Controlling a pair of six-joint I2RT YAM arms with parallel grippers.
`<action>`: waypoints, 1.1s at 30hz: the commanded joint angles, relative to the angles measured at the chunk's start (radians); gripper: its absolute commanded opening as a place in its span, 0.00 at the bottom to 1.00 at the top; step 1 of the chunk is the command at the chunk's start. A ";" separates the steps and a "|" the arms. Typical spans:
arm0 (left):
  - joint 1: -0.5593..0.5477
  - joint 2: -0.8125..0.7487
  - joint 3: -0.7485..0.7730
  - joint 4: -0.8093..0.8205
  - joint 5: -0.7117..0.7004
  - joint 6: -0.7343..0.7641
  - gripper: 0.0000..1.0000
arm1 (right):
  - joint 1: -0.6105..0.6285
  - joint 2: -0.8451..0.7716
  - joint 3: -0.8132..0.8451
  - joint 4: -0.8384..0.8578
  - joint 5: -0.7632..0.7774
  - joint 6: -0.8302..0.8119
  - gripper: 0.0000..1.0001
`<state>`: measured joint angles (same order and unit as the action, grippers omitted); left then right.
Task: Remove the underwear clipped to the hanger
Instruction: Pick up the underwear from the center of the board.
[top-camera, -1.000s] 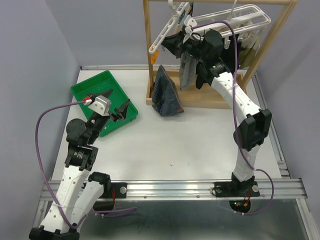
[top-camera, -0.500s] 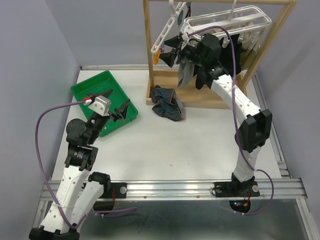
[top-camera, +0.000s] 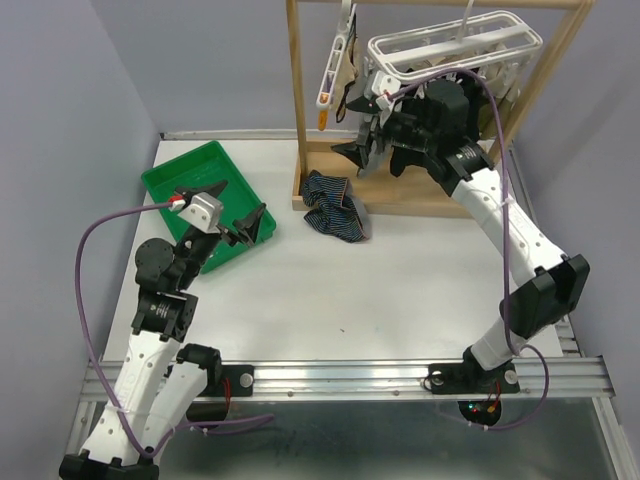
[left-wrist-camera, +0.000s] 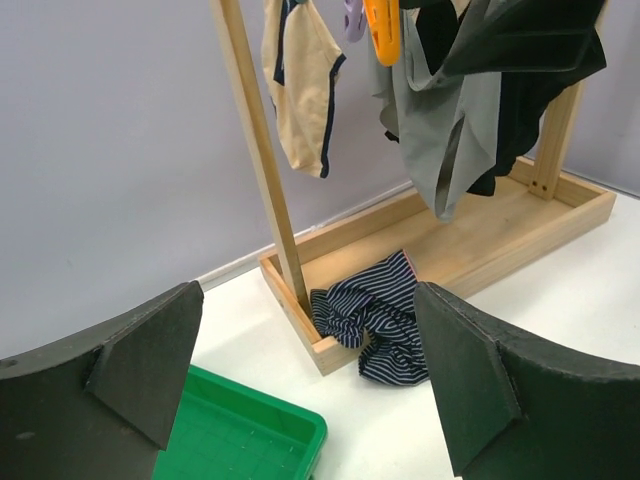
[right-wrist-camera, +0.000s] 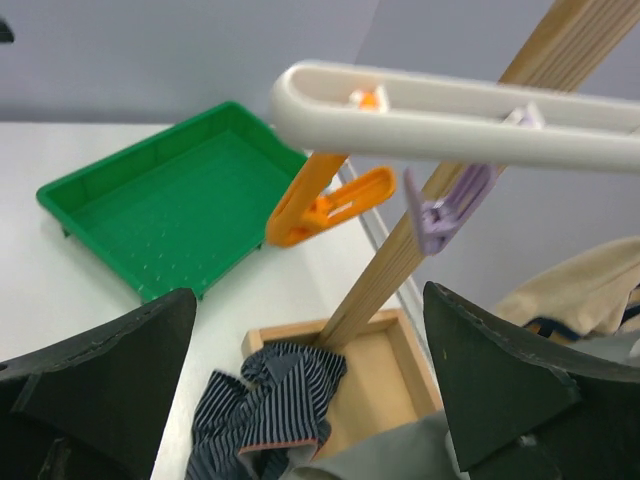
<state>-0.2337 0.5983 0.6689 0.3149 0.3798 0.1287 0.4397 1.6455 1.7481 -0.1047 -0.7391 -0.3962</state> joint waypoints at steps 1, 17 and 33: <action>0.005 0.012 -0.011 0.069 0.019 -0.034 0.99 | 0.002 -0.113 -0.091 -0.239 -0.022 -0.153 1.00; 0.004 0.182 0.015 0.082 0.156 -0.104 0.99 | -0.001 -0.584 -0.565 -0.567 0.301 -0.253 1.00; -0.013 0.236 -0.006 0.096 0.159 -0.256 0.99 | -0.035 -0.714 -0.825 -0.768 0.299 -0.293 1.00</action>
<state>-0.2337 0.8570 0.6636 0.3553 0.5407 -0.0708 0.4149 0.9646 0.9730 -0.8650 -0.4080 -0.6514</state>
